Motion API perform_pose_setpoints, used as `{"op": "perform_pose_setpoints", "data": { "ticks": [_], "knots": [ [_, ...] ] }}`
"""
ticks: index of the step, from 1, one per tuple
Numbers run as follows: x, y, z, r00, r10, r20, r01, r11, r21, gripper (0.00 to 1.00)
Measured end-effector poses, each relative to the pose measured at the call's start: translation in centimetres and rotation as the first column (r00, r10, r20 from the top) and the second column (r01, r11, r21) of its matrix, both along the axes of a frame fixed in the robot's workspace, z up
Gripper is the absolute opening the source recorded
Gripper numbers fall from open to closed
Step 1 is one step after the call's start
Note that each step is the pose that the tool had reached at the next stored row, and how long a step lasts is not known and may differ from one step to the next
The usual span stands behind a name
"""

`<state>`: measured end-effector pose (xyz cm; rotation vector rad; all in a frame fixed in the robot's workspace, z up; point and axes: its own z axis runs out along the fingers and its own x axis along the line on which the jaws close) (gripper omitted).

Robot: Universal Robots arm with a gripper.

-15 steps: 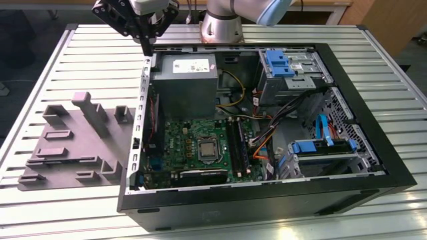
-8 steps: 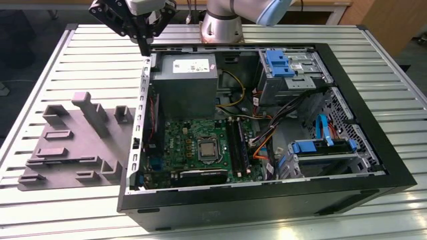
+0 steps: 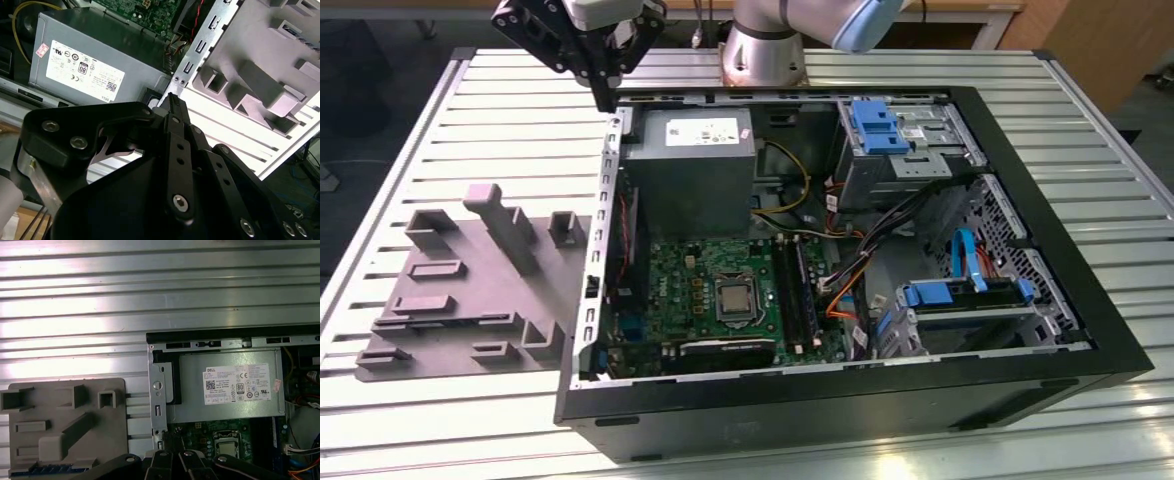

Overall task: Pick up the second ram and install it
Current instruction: 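Reach for the second ram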

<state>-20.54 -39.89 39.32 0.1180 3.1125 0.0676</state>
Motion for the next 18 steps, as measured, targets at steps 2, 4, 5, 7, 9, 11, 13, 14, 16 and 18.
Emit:
{"op": "perform_pose_setpoints", "data": {
  "ticks": [2,4,5,7,9,11,13,14,16,18],
  "knots": [
    [-0.11,0.00,0.00,1.0000,0.000,0.0000,0.000,1.0000,0.0000,0.11],
    [-0.23,0.00,0.00,1.0000,0.000,0.0001,0.000,1.0000,0.0001,0.11],
    [-0.28,0.00,0.00,1.0000,0.000,0.0001,0.000,1.0000,0.0001,0.11],
    [-0.37,0.00,0.00,1.0000,0.000,0.0000,0.000,1.0000,0.0000,0.11],
    [-0.46,0.00,0.00,1.0000,0.000,0.0001,0.000,1.0000,0.0000,0.11],
    [-0.55,0.00,0.00,1.0000,0.000,0.0000,0.000,1.0000,0.0000,0.11],
    [-0.64,0.00,0.00,1.0000,0.000,0.0000,0.000,1.0000,0.0000,0.11],
    [-0.68,0.00,0.00,1.0000,0.000,0.0000,0.000,1.0000,0.0000,0.11],
    [-0.77,0.00,0.00,1.0000,0.000,0.0000,0.000,1.0000,0.0000,0.11],
    [-0.85,0.00,0.00,1.0000,0.000,0.0001,0.000,1.0000,0.0000,0.11]
  ]
}}
